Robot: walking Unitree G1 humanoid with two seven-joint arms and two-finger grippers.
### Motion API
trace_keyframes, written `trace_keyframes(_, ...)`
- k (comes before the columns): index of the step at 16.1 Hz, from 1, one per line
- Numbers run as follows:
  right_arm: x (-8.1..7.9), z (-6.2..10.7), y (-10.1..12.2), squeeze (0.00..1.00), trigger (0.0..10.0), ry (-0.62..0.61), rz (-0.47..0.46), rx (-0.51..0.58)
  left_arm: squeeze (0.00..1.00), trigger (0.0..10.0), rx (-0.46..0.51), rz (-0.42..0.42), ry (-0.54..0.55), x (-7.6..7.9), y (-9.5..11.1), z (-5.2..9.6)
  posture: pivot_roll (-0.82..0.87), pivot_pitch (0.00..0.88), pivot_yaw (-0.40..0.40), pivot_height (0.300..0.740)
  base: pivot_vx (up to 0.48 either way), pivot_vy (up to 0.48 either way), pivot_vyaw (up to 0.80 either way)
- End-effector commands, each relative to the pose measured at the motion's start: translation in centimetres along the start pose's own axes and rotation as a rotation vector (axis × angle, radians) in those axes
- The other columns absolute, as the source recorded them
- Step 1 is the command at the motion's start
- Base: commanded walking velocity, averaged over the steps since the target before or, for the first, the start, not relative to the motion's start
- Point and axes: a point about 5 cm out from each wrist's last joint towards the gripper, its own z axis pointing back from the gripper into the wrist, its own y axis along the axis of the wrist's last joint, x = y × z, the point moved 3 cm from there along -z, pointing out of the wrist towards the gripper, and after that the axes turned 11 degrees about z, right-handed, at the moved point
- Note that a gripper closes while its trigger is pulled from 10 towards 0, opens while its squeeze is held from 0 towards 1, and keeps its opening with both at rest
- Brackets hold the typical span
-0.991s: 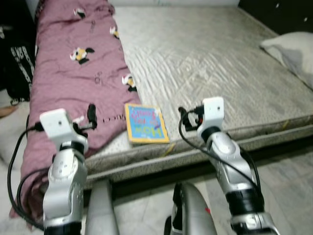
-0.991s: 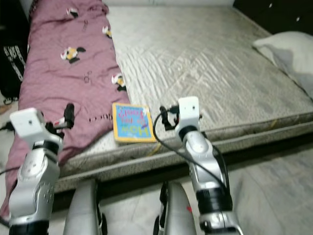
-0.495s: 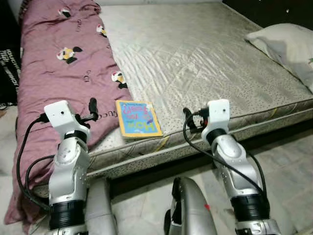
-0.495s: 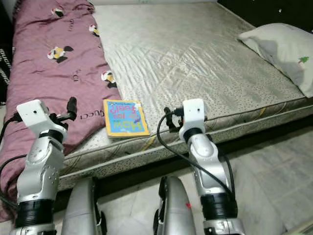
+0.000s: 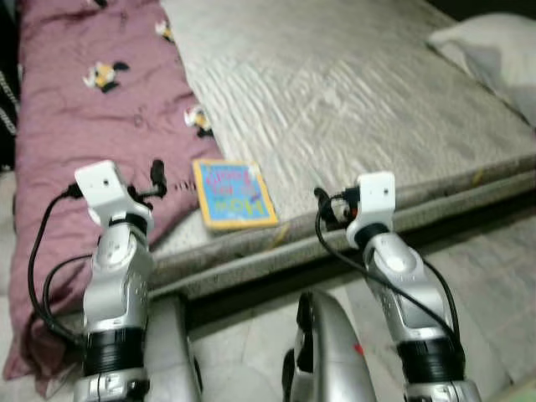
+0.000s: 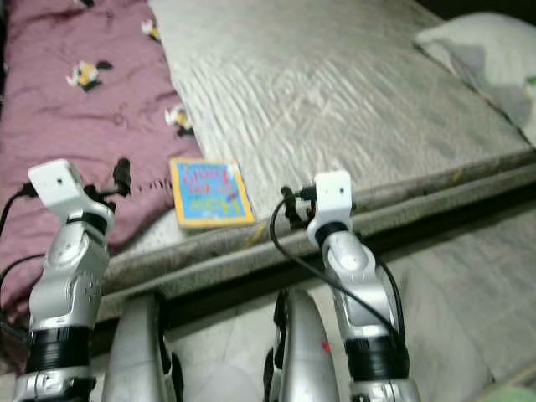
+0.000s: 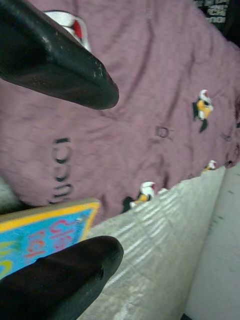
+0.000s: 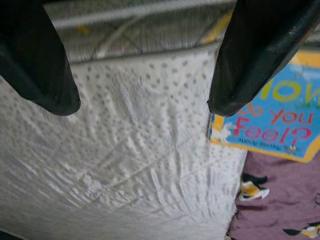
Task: Clean up the room
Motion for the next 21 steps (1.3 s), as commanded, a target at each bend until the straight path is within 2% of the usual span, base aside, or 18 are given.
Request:
trace_keyframes(1, 0.2, 0.2, 0.2, 0.00, 10.0, -0.005, 0.002, 0.004, 0.00, 10.0, -0.004, 0.006, 0.013, -0.2, -0.1, -0.2, -0.07, 0.128, -0.058, 0.507, 0.000, 0.000, 0.00)
trace_keyframes(4, 0.1, 0.3, 0.1, 0.00, 10.0, 0.004, 0.023, -0.005, 0.00, 10.0, -0.013, 0.011, 0.014, -0.1, 0.0, -0.9, -0.06, 0.123, -0.065, 0.507, 0.000, 0.000, 0.00)
trace_keyframes(8, 0.1, 1.0, 0.0, 0.00, 10.0, 0.026, 0.019, -0.011, 0.00, 10.0, -0.080, 0.040, 0.047, -1.1, -0.5, -2.2, -0.07, 0.136, -0.084, 0.467, 0.000, 0.000, 0.00)
trace_keyframes(11, 0.9, 1.7, 0.4, 0.00, 10.0, -0.004, 0.038, 0.009, 0.00, 10.0, -0.096, 0.042, 0.039, -1.3, -0.7, -2.9, -0.10, 0.156, -0.090, 0.452, 0.000, 0.000, 0.00)
trace_keyframes(16, 1.8, 3.2, 0.1, 0.00, 10.0, -0.036, 0.060, -0.021, 0.00, 10.0, -0.125, 0.060, -0.026, 0.6, -1.1, -4.7, -0.14, 0.178, -0.088, 0.452, 0.000, 0.000, 0.00)
trace_keyframes(19, 1.8, 3.2, 0.0, 0.00, 10.0, -0.042, 0.060, -0.028, 0.00, 10.0, -0.122, 0.063, -0.051, 1.4, -1.1, -5.0, -0.14, 0.196, -0.082, 0.452, 0.000, 0.000, 0.00)
trace_keyframes(21, 1.7, 3.0, 0.1, 0.00, 10.0, -0.041, 0.057, -0.027, 0.00, 10.0, -0.083, 0.063, -0.077, 2.1, -0.9, -4.7, -0.13, 0.192, -0.078, 0.452, 0.000, 0.000, 0.00)
